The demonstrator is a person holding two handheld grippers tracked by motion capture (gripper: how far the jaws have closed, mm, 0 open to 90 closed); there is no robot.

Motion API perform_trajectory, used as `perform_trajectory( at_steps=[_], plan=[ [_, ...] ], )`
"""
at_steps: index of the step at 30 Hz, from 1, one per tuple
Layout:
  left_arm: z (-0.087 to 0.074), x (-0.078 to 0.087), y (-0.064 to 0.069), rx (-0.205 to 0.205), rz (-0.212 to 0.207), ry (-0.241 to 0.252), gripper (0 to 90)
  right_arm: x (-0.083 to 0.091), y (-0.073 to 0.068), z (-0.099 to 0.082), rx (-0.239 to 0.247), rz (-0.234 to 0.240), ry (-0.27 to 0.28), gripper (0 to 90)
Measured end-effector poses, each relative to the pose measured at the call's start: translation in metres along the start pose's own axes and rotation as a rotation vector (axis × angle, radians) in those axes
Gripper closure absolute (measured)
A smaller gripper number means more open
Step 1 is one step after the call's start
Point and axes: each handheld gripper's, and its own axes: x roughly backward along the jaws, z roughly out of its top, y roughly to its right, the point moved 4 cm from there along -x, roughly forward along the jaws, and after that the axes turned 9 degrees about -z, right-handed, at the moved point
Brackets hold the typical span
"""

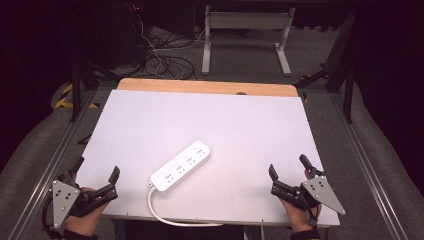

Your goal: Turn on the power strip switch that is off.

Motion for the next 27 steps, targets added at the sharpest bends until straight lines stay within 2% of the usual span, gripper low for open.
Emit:
perform_trajectory(
  at_steps=[2,4,7,10,13,15,17,18,19,20,21,25,27],
  plan=[
    [0.000,0.000,0.000,0.000,0.001,0.007,0.7,0.000,0.000,0.000,0.002,-0.001,-0.001,3.4],
    [0.002,0.001,-0.001,-0.009,0.000,0.035,1.2,0.000,0.000,0.000,0.005,0.001,0.001,3.4],
    [0.008,0.001,-0.003,0.005,0.006,0.034,3.7,0.000,0.000,0.000,0.005,0.002,-0.001,3.5],
    [0.015,0.000,-0.006,0.022,-0.009,0.045,9.9,0.000,-0.001,0.000,0.011,0.007,-0.002,3.5],
    [0.022,-0.002,-0.004,0.001,-0.065,0.062,24.8,0.000,-0.002,0.000,0.015,0.009,0.002,3.7],
    [0.025,-0.005,-0.001,-0.017,-0.109,0.059,43.4,0.000,-0.002,0.000,0.016,0.011,0.001,3.9],
    [0.026,-0.012,0.001,-0.007,-0.166,0.015,59.5,-0.001,-0.002,0.000,0.017,0.016,-0.003,4.1],
    [0.027,-0.016,0.002,0.000,-0.201,-0.014,70.6,-0.001,-0.002,0.000,0.019,0.017,-0.003,4.1],
    [0.026,-0.020,0.004,-0.001,-0.220,-0.047,78.0,-0.001,-0.002,0.000,0.020,0.020,-0.003,4.2],
    [0.027,-0.023,0.005,-0.018,-0.228,-0.078,86.5,-0.001,-0.003,0.000,0.022,0.022,-0.003,4.3],
    [0.027,-0.027,0.007,-0.027,-0.249,-0.106,89.9,-0.001,-0.003,0.000,0.026,0.024,-0.003,4.6],
    [0.032,-0.046,0.017,-0.031,-0.331,-0.224,90.0,-0.001,-0.004,0.000,0.027,0.034,-0.007,5.6],
    [0.036,-0.056,0.024,-0.051,-0.362,-0.277,90.0,-0.002,-0.005,-0.001,0.030,0.040,-0.007,5.9]
  ],
)
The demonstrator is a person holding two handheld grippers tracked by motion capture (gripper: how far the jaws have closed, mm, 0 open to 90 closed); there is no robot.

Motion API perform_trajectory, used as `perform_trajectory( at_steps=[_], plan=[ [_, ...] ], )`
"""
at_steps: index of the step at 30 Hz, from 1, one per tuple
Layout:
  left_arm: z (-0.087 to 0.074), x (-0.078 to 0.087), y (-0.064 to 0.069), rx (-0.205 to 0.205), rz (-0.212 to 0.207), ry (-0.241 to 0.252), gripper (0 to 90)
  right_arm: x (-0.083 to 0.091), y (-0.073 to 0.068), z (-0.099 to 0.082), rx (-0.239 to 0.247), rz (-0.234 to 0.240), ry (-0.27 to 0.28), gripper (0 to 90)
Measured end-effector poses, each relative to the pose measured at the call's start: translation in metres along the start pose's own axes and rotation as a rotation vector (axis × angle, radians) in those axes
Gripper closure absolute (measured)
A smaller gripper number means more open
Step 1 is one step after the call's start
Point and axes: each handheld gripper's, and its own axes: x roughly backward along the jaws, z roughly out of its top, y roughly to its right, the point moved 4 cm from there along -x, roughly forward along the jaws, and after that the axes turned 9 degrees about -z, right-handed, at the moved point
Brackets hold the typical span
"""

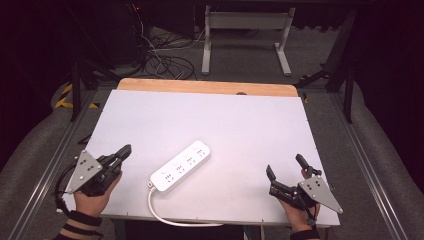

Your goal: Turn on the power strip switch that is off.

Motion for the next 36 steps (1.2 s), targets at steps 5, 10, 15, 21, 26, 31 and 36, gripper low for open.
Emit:
perform_trajectory(
  at_steps=[5,10,15,21,26,31,36],
  plan=[
    [0.024,-0.024,0.007,-0.036,-0.068,-0.177,90.0,0.000,0.000,0.000,0.002,0.003,-0.005,6.2],
    [0.033,-0.048,0.013,-0.058,-0.171,-0.402,90.0,0.000,0.000,0.000,0.008,0.005,-0.006,6.7],
    [0.012,-0.073,0.027,-0.073,-0.265,-0.648,90.0,0.000,0.000,0.000,0.006,0.010,-0.014,7.0],
    [-0.009,-0.091,0.030,-0.048,-0.299,-0.776,90.0,0.001,-0.001,0.000,0.009,0.011,-0.015,7.1],
    [-0.018,-0.097,0.031,-0.042,-0.281,-0.809,90.0,0.001,-0.001,0.000,0.017,0.016,-0.015,7.4],
    [-0.024,-0.098,0.030,-0.031,-0.265,-0.819,90.0,0.002,-0.002,-0.001,0.022,0.017,-0.024,7.5],
    [-0.035,-0.099,0.027,-0.026,-0.261,-0.820,90.0,0.002,-0.002,-0.001,0.028,0.018,-0.027,7.6]
  ],
)
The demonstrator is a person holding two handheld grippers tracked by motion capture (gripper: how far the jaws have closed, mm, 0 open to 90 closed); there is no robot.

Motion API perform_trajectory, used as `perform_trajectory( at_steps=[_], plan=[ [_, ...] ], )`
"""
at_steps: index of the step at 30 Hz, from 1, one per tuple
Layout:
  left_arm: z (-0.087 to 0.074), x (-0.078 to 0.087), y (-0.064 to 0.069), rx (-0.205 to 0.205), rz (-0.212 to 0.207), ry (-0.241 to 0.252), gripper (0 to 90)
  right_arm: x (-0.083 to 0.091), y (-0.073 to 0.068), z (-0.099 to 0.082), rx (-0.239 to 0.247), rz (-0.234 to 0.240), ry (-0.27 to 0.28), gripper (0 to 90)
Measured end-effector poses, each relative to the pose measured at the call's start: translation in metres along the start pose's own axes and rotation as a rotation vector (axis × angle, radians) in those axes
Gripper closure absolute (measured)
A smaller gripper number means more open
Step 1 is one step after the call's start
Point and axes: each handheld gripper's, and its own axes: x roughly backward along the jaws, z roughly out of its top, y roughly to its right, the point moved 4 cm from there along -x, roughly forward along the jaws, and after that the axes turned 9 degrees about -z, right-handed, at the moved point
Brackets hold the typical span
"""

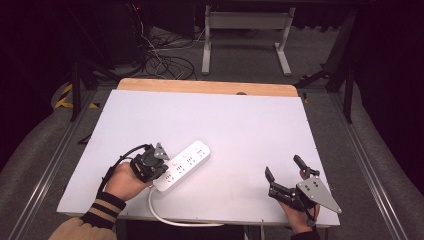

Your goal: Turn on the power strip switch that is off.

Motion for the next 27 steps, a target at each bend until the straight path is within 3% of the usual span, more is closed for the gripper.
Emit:
perform_trajectory(
  at_steps=[3,7,12,27],
  plan=[
    [-0.0007,0.0002,-0.0010,0.006,-0.004,0.009,90.0,0.0000,0.0007,-0.0002,-0.004,-0.004,-0.001,7.6],
    [-0.0008,-0.0016,0.0017,0.007,0.027,-0.003,90.0,0.0003,0.0000,0.0001,-0.001,-0.003,-0.001,7.6],
    [-0.0021,-0.0038,-0.0007,0.029,0.027,0.029,90.0,0.0002,-0.0014,0.0005,-0.002,0.003,0.002,7.6],
    [-0.0014,-0.0040,-0.0029,0.035,0.007,0.014,90.0,0.0001,-0.0022,0.0001,-0.004,0.004,-0.005,7.6]
  ],
)
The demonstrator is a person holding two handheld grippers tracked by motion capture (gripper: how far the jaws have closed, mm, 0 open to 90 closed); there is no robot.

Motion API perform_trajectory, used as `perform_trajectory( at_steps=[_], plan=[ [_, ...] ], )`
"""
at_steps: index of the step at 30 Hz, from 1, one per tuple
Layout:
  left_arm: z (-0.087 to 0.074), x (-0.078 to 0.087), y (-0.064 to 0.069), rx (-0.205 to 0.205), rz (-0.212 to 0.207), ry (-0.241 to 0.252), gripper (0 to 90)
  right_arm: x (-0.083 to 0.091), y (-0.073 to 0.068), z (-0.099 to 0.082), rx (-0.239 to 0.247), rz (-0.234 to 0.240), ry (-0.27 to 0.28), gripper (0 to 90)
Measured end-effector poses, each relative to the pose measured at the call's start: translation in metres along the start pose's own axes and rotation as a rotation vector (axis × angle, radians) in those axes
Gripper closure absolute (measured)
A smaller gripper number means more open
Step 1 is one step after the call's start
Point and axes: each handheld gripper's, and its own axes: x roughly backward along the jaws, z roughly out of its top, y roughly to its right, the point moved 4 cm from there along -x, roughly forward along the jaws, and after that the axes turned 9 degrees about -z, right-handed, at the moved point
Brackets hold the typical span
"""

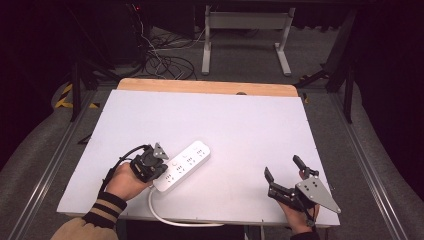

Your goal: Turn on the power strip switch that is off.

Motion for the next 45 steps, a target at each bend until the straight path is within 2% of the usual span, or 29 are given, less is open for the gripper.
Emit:
perform_trajectory(
  at_steps=[10,14,17,19,22,30,37,45],
  plan=[
    [0.0027,-0.0020,0.0011,-0.003,0.010,-0.009,90.0,0.0011,0.0007,0.0014,0.003,-0.011,0.007,7.6],
    [0.0029,-0.0028,0.0035,-0.009,0.031,-0.016,90.0,0.0021,0.0015,0.0022,-0.001,-0.018,0.012,7.6],
    [0.0025,-0.0033,0.0038,0.004,0.025,-0.016,90.0,0.0028,0.0023,0.0032,-0.004,-0.023,0.020,7.6],
    [0.0016,-0.0033,0.0048,0.009,0.039,-0.008,90.0,0.0032,0.0029,0.0031,-0.004,-0.026,0.019,7.6],
    [0.0003,-0.0031,0.0036,0.010,0.030,0.008,90.0,0.0036,0.0025,0.0033,-0.005,-0.023,0.021,7.6],
    [0.0012,-0.0031,0.0040,0.004,0.036,0.000,90.0,0.0030,0.0026,0.0028,-0.003,-0.026,0.015,7.6],
    [0.0011,-0.0030,0.0024,0.006,0.018,0.002,90.0,0.0028,0.0021,0.0023,-0.003,-0.022,0.010,7.6],
    [0.0014,-0.0031,0.0027,0.009,0.019,0.002,90.0,0.0027,0.0031,0.0026,0.001,-0.023,0.012,7.6]
  ],
)
